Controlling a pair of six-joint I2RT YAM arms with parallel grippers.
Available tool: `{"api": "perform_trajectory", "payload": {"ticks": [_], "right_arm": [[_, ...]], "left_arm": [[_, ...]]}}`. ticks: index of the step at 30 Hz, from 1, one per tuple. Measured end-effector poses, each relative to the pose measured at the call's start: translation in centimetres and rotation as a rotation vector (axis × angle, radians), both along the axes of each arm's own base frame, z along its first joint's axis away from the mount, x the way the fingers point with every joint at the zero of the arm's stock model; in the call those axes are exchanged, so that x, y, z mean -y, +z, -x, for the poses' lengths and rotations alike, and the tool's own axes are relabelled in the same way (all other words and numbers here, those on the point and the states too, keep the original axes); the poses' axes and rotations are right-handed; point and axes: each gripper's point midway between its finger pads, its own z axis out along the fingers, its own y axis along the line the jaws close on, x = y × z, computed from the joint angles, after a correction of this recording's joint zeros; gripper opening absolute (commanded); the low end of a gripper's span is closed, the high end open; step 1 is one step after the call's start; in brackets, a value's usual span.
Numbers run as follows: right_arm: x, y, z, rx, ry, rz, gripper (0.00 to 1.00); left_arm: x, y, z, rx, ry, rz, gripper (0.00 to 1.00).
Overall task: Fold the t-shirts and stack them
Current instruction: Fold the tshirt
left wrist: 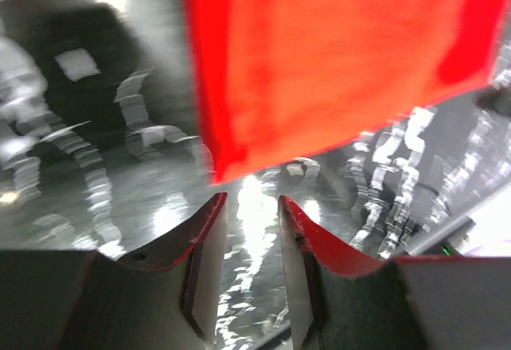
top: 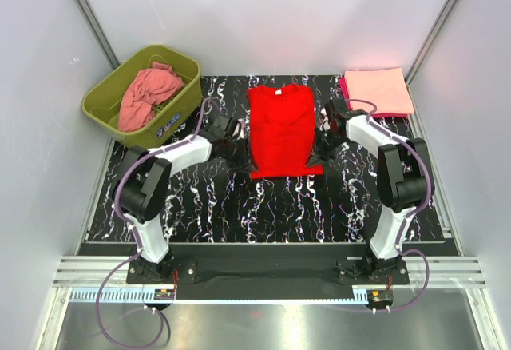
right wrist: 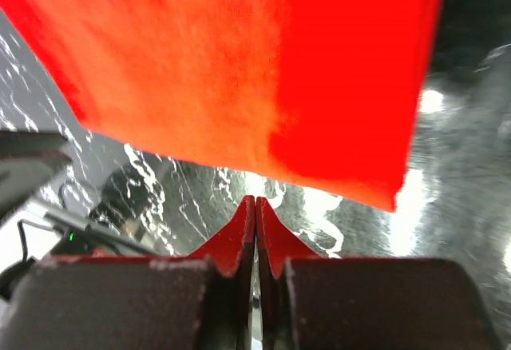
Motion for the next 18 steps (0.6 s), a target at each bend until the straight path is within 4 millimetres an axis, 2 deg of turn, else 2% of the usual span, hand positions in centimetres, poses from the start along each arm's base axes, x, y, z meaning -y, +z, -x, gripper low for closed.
{"api": "perform_trajectory", "payload": {"ticks": [3,6,7,9,11,18], "right_arm": [[0.9,0.2,-0.9,0.029,-0.022,0.060,0.03],[1.8,-0.7,-0.9,0.016,-0.038,0.120,0.02],[2.1,-1.2,-0.9,0.011,-0.043,0.138,0.01],[3.0,-2.7,-0.8,-0.014,-0.060,0.193,0.01],[3.6,-4.1,-0.2,-0.053,-0.082,0.227,0.00],[3.8,-4.1,0.0,-0.020,-0.126,0.233,0.00]], "left_arm": [[2.5,0.7,-0.6,0.021,-0.056,0.057,0.34],[3.6,-0.3,-0.6,0.012,-0.081,0.063,0.34],[3.6,-1.1,-0.3,-0.007,-0.081,0.050,0.25],[2.8,-2.8,0.1,-0.047,-0.065,-0.001,0.25],[2.2,-3.0,0.0,-0.053,-0.049,-0.021,0.26],[0.6,-3.1,-0.5,-0.018,0.006,-0.106,0.29]]}}
